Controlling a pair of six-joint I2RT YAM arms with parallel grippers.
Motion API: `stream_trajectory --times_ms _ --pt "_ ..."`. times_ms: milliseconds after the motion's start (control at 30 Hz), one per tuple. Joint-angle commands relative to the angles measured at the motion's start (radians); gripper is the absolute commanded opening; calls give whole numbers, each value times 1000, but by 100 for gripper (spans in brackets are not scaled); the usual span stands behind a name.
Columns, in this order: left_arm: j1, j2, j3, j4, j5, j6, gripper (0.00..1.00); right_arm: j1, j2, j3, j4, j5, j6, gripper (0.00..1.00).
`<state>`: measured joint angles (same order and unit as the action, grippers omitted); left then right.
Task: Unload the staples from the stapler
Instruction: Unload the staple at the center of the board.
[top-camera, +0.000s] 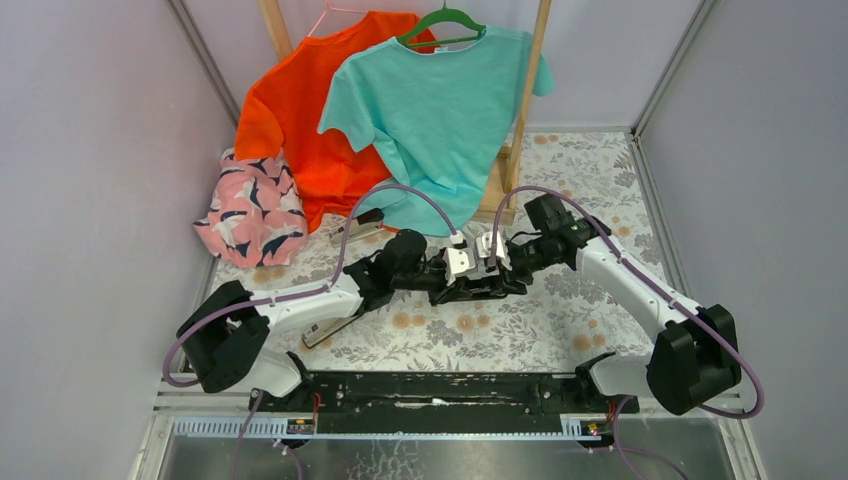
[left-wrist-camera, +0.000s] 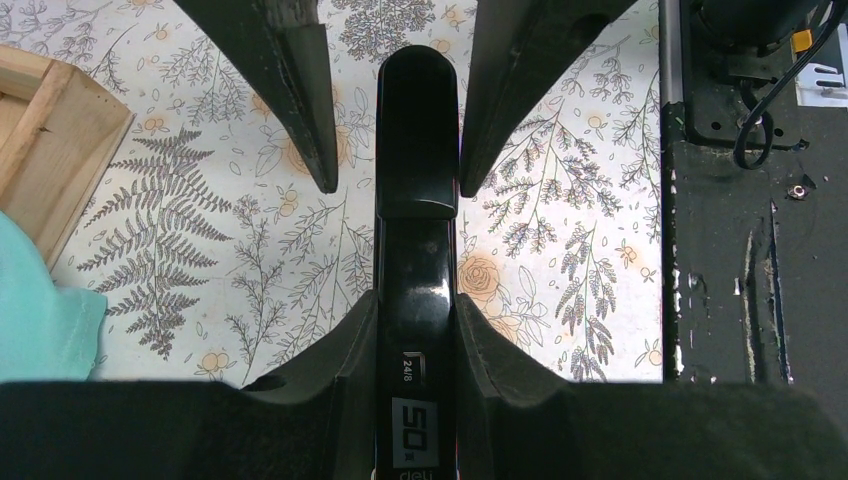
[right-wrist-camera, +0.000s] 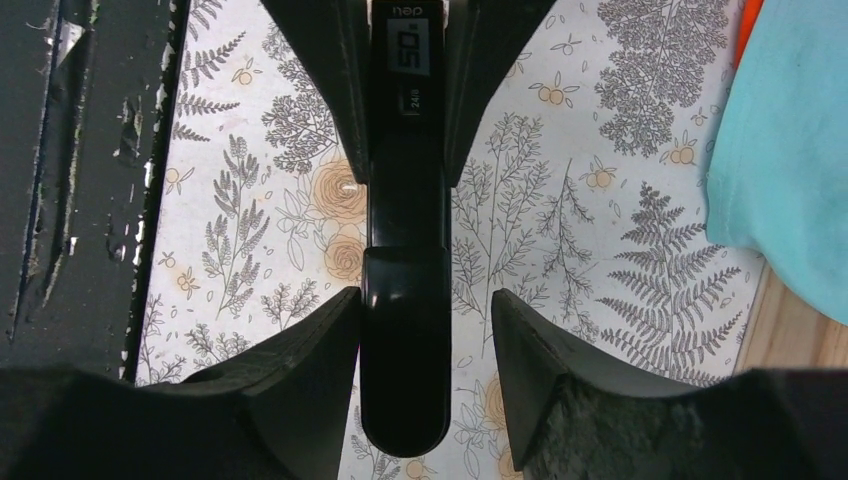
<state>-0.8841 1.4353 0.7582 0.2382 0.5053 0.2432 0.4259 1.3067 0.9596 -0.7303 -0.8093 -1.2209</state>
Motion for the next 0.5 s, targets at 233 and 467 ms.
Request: stream_trajectory --times_ms 233,467 --pt "-6 -18 49 71 1 16 0 12 0 1 46 27 33 39" --pt "-6 -30 35 130 0 -29 8 10 -33 -8 39 18 39 4"
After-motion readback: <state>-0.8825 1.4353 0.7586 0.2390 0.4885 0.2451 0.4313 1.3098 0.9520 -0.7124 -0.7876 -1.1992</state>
